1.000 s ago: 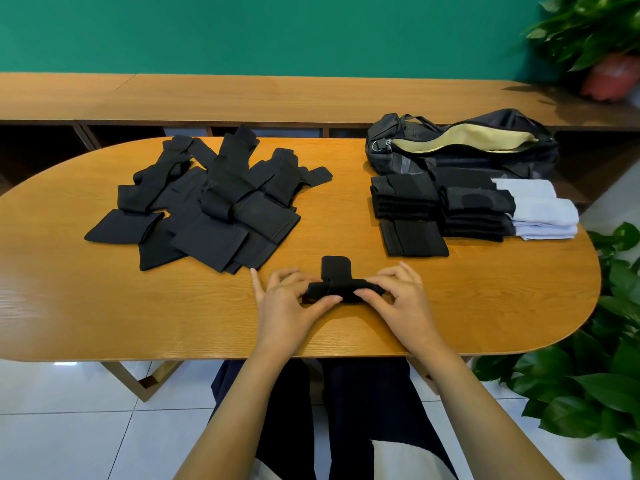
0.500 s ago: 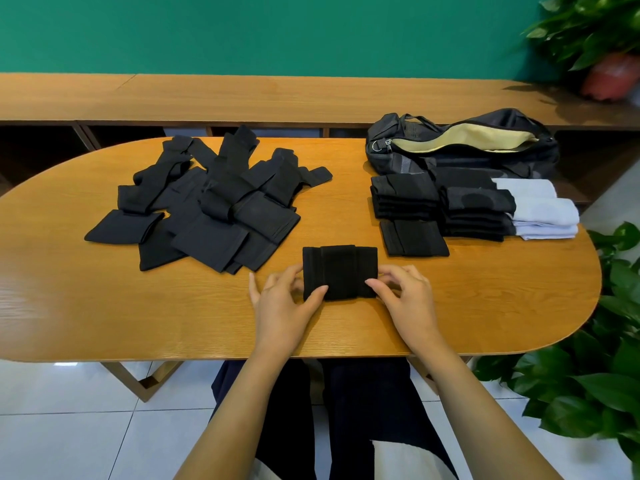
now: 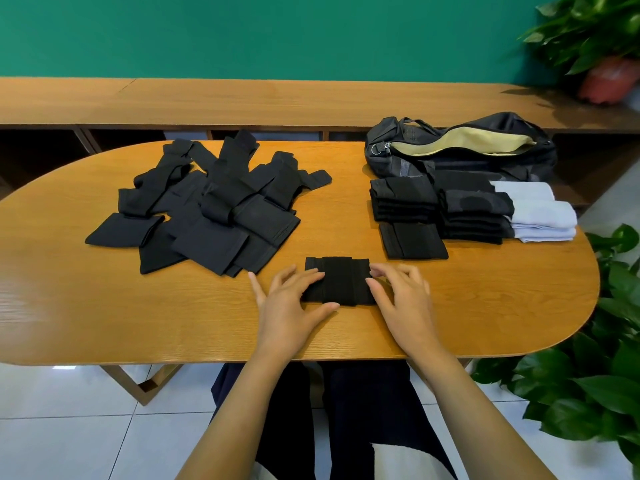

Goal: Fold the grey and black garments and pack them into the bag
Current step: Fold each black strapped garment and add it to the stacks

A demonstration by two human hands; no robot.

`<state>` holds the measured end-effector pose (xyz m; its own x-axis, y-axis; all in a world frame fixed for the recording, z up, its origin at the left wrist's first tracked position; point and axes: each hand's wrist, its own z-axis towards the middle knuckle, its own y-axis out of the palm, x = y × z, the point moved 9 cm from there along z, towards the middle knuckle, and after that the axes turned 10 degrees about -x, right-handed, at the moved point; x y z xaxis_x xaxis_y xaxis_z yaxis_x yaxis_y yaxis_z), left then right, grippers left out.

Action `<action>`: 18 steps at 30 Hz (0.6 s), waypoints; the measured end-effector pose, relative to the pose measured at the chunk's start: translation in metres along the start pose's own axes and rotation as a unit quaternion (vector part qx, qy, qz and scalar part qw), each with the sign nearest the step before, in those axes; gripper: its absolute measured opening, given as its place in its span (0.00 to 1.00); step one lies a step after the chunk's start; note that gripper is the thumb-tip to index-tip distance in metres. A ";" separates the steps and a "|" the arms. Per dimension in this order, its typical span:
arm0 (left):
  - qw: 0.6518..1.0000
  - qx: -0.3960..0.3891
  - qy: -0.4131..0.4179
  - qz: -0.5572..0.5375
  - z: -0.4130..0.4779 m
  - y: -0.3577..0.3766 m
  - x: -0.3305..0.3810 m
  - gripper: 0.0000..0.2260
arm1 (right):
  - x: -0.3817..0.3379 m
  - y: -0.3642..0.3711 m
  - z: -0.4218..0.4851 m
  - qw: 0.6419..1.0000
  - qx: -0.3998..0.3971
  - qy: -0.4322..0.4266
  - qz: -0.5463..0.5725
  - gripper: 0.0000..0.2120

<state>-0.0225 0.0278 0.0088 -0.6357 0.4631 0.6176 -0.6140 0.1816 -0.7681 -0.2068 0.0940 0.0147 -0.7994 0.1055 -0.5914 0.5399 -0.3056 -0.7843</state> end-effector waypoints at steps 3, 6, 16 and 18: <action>1.000 0.002 -0.005 0.008 0.000 0.001 -0.003 0.23 | 0.000 0.000 -0.001 1.000 -0.007 0.011 -0.014 0.16; 1.000 0.016 -0.007 0.017 0.000 0.000 -0.004 0.22 | -0.001 0.000 0.000 1.000 0.005 -0.011 -0.005 0.16; 0.997 0.057 -0.019 0.050 -0.002 -0.008 -0.001 0.26 | -0.028 0.018 -0.005 0.981 -0.046 -0.166 -0.091 0.17; 0.997 0.031 -0.015 0.066 0.000 -0.003 -0.001 0.26 | -0.026 0.020 -0.004 0.982 -0.053 -0.151 -0.100 0.18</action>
<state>-0.0200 0.0265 0.0100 -0.7257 0.4538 0.5172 -0.5509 0.0670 -0.8319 -0.1745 0.0886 0.0137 -0.9256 -0.1377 -0.3526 0.3750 -0.2055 -0.9040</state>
